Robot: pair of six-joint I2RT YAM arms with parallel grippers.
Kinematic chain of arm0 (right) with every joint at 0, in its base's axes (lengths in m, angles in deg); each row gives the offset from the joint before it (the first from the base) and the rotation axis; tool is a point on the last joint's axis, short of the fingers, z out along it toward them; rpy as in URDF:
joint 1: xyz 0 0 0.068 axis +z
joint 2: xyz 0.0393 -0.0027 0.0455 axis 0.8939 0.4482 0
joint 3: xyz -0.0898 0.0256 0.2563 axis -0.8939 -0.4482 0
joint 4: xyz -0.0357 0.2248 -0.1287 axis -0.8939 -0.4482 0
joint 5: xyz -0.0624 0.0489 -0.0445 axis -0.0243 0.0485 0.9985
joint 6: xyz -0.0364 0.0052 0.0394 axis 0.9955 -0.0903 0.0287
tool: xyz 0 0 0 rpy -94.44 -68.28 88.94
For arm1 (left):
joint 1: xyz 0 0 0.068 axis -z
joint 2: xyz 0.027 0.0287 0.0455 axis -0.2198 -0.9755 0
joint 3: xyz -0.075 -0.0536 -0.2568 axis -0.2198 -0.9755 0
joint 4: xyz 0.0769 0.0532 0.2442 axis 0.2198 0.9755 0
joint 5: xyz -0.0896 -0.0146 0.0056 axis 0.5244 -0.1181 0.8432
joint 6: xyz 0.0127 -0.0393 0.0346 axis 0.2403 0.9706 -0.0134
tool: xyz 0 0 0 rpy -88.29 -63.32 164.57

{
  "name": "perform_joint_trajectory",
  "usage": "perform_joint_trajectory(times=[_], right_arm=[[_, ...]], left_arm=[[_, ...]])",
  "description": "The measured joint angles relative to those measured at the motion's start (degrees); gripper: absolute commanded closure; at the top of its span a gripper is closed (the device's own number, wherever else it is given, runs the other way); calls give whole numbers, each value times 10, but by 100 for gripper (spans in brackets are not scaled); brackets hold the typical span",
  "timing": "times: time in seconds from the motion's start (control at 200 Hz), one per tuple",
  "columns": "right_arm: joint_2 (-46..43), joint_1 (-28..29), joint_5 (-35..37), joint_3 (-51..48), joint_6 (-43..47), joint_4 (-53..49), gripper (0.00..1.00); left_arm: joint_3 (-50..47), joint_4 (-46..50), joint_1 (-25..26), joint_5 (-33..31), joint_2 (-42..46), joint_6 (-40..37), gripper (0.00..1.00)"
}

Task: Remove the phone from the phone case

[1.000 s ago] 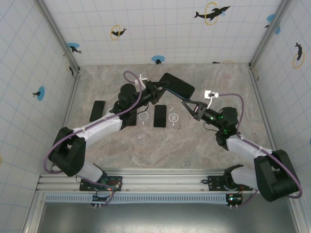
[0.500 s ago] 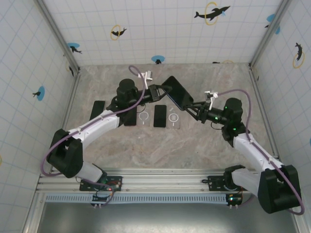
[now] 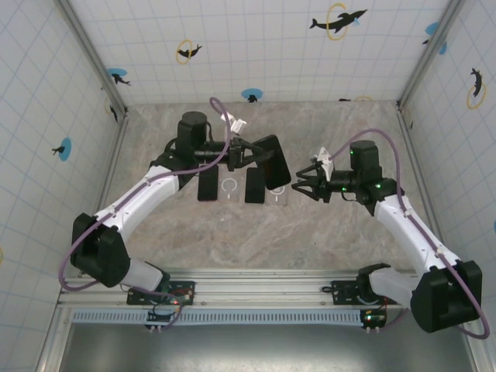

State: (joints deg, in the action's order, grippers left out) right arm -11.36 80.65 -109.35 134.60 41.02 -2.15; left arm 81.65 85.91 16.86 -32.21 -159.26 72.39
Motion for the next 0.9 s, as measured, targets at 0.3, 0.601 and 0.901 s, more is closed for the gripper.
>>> perform_joint_trajectory(times=[0.3,0.601,0.901], right_arm=[[59,69,40,50,133,-102,60],[76,91,48,56,173,-110,69],[80,104,57,57,200,-118,76]], left_arm=[[1,105,0,5,24,-138,100],[7,133,0,38,24,-164,100],[8,135,-2,59,24,-164,100]])
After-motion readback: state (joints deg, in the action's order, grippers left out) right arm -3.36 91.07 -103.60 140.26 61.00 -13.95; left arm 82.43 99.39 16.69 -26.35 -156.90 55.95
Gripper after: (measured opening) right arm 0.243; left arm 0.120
